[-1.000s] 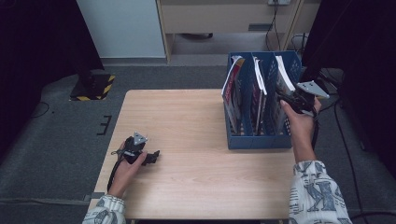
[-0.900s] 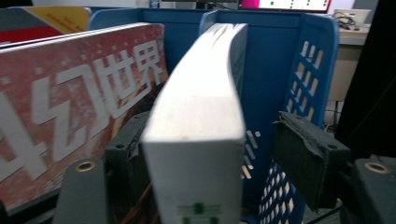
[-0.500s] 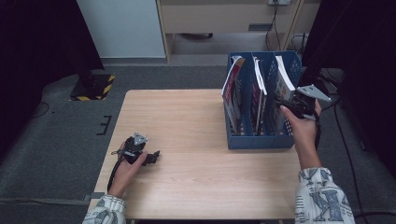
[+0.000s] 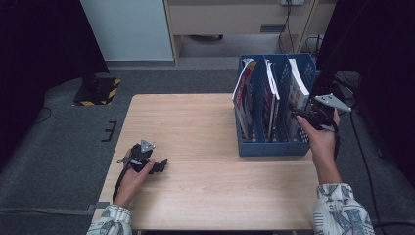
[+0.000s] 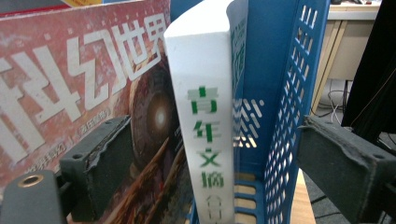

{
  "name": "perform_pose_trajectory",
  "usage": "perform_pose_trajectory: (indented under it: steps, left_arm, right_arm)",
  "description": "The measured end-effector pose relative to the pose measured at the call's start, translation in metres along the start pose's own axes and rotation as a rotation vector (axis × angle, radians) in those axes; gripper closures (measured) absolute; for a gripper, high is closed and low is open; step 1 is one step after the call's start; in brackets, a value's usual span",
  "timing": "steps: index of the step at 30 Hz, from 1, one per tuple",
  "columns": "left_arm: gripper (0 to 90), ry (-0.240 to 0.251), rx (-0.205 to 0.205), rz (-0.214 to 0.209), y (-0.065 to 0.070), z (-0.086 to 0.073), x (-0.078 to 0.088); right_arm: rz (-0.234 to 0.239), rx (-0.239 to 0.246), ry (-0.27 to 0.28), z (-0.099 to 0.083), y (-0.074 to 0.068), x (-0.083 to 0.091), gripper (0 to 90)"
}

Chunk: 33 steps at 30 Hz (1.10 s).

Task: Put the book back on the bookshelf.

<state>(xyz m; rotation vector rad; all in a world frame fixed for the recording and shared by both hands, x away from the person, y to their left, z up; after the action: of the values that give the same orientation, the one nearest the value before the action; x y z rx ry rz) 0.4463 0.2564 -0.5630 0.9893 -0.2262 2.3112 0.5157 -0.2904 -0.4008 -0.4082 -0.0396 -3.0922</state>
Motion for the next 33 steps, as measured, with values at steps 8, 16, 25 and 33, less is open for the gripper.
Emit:
perform_pose_trajectory:
  steps: [8,16,25,33]
  left_arm:
    - [1.3,0.009,0.030,-0.009,-0.001,-0.002,-0.001]
    - [1.3,0.002,0.053,-0.034,-0.001,-0.002,-0.001]
    - [0.4,0.001,0.058,-0.032,-0.001,-0.002,-0.002]
    - [0.2,0.001,0.063,-0.027,-0.001,-0.002,-0.002]
  right_arm:
    - [0.020,0.011,-0.021,-0.011,-0.006,0.010,9.4]
    - [0.012,0.011,-0.022,-0.021,-0.008,0.021,7.9]
    - [0.016,-0.012,-0.036,-0.035,-0.008,0.027,7.2]
    - [0.030,-0.029,-0.028,-0.032,-0.006,0.037,5.4]
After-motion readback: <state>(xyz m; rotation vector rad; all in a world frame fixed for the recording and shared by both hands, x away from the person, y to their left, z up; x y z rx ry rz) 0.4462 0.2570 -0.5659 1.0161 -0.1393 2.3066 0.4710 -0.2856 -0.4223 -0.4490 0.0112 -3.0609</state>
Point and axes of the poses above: each handheld gripper's, and its own axes: x roughly backward along the jaws, z roughly out of its top, y roughly to its right, the point moved 4 cm from there along -x, roughly forward along the jaws, and after that the axes turned 12 degrees about -z, right-handed, at the moved point
